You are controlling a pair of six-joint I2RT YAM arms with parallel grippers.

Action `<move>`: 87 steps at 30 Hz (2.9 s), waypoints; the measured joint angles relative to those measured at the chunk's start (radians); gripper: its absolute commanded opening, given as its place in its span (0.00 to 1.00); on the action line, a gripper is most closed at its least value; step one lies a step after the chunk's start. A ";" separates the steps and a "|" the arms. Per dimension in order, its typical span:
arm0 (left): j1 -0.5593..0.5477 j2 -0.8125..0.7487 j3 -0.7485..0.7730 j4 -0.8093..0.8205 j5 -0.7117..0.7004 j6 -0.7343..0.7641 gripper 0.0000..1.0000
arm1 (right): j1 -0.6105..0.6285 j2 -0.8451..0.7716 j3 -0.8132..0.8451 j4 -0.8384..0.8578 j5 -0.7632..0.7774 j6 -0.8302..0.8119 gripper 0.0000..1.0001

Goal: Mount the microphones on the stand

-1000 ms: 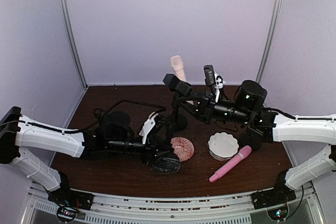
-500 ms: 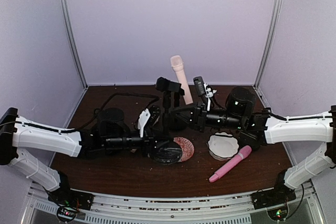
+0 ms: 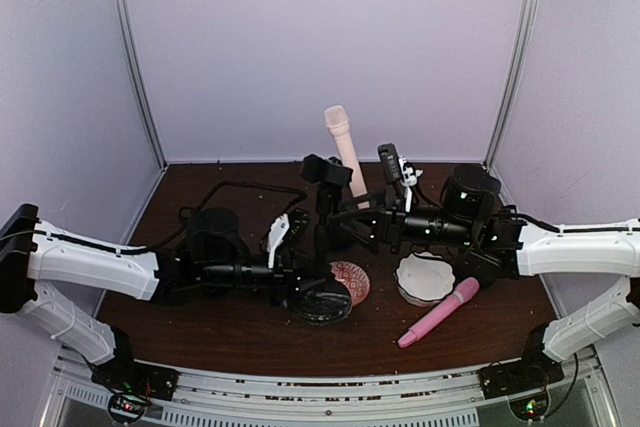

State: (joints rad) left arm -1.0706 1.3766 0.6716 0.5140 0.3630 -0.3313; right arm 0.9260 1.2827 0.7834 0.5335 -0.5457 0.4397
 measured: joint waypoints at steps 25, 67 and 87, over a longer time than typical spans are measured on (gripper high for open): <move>-0.001 0.029 0.013 -0.031 0.014 -0.024 0.00 | 0.021 0.058 0.033 0.083 0.002 0.010 0.14; -0.008 0.038 0.005 0.000 -0.027 -0.019 0.00 | 0.073 0.112 0.028 0.024 -0.020 -0.042 0.80; 0.015 0.035 0.011 -0.048 -0.117 0.015 0.00 | 0.104 -0.063 -0.096 -0.066 -0.055 0.035 0.82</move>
State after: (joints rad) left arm -1.0557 1.4117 0.6830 0.4664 0.2455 -0.3164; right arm 1.0302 1.2201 0.6876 0.4675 -0.6003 0.4751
